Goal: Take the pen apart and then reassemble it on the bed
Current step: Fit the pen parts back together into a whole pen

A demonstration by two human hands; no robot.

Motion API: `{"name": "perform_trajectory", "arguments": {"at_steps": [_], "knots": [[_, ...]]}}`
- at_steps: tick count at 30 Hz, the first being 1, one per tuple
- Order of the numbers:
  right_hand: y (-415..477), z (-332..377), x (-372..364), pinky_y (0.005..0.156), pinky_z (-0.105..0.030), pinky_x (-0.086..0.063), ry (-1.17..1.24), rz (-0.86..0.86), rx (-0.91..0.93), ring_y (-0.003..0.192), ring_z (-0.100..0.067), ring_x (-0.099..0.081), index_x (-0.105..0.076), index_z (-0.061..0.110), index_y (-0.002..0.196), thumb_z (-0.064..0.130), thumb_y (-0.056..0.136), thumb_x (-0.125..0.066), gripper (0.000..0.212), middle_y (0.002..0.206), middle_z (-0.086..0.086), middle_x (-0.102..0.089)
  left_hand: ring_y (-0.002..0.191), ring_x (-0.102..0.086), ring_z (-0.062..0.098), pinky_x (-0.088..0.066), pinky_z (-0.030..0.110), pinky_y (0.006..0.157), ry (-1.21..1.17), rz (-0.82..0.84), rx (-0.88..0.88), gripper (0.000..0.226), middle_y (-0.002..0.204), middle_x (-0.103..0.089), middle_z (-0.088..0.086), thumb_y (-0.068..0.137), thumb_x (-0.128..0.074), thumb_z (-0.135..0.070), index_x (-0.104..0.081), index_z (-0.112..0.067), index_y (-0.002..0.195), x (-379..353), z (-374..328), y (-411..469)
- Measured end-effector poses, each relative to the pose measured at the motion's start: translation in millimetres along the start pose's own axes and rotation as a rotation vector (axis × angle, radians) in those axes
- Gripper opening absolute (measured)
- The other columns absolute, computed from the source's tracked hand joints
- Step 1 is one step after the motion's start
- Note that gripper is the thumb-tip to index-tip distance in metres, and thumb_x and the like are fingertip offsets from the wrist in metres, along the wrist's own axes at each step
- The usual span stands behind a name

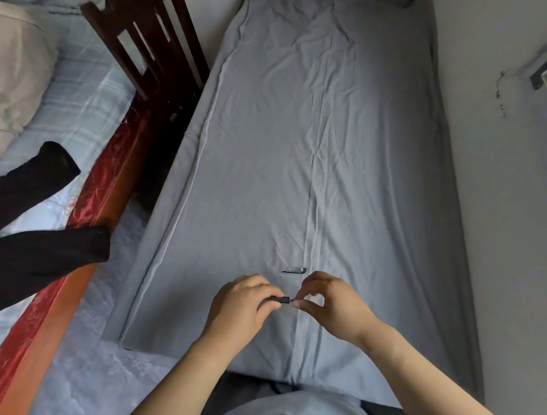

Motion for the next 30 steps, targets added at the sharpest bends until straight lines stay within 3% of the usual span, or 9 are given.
{"name": "perform_trajectory", "arguments": {"at_steps": [2,5,10,16,20,30], "knots": [[14,-12,2,0.076,-0.03,-0.05,-0.001,-0.034,-0.032,0.087,-0.008,-0.056,-0.063,0.026,0.102,0.047,0.084,-0.058,0.029,0.104,0.011,-0.058,0.085,-0.058,0.01,-0.048,0.029,0.07,-0.018,0.002,0.084,0.009,0.088,-0.063,-0.01,0.084,-0.062,-0.031,-0.066,-0.031,0.091,-3,16,3],[38,-27,6,0.075,-0.029,-0.047,-0.091,-0.102,-0.064,0.096,-0.016,-0.059,-0.057,0.022,0.111,0.035,0.086,-0.058,0.028,0.109,0.005,-0.059,0.084,-0.062,0.011,-0.051,0.035,0.072,-0.069,-0.025,0.187,0.007,0.087,-0.065,-0.008,0.083,-0.062,-0.031,-0.065,-0.03,0.09,-3,41,3],[67,-53,-14,0.069,-0.027,-0.038,-0.163,-0.063,-0.175,0.104,-0.023,-0.053,-0.059,0.022,0.104,0.025,0.085,-0.054,0.02,0.11,-0.002,-0.054,0.08,-0.062,0.011,-0.052,0.032,0.069,-0.065,-0.033,0.238,0.008,0.086,-0.065,-0.009,0.083,-0.062,-0.033,-0.063,-0.032,0.09,-1,65,-2],[64,-43,-9,0.067,-0.03,-0.042,-0.115,-0.079,-0.137,0.09,-0.024,-0.058,-0.06,0.019,0.095,0.021,0.084,-0.058,0.011,0.1,-0.001,-0.06,0.078,-0.061,0.006,-0.053,0.033,0.069,-0.066,-0.042,0.252,0.01,0.084,-0.063,-0.012,0.081,-0.062,-0.035,-0.062,-0.034,0.091,7,64,-7],[38,-12,4,0.064,-0.029,-0.044,-0.08,-0.078,-0.024,0.076,-0.014,-0.055,-0.059,0.024,0.09,0.027,0.084,-0.06,0.006,0.087,0.011,-0.056,0.08,-0.062,0.005,-0.054,0.035,0.071,-0.078,-0.059,0.219,0.01,0.084,-0.061,-0.013,0.081,-0.062,-0.035,-0.063,-0.036,0.09,20,48,-6],[-21,24,39,0.068,-0.034,-0.05,-0.043,-0.175,0.103,0.074,-0.013,-0.057,-0.06,0.024,0.099,0.027,0.091,-0.052,0.012,0.087,0.014,-0.052,0.082,-0.061,0.0,-0.052,0.029,0.071,-0.064,-0.076,0.076,0.011,0.084,-0.061,-0.015,0.08,-0.065,-0.033,-0.064,-0.038,0.09,41,0,-6]]}}
Point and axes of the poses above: each hand's wrist, its own y-axis towards the middle knuckle, its own x-axis out of the back of the hand, z = x × y, the point moved 10 cm from there along y, towards the middle knuckle
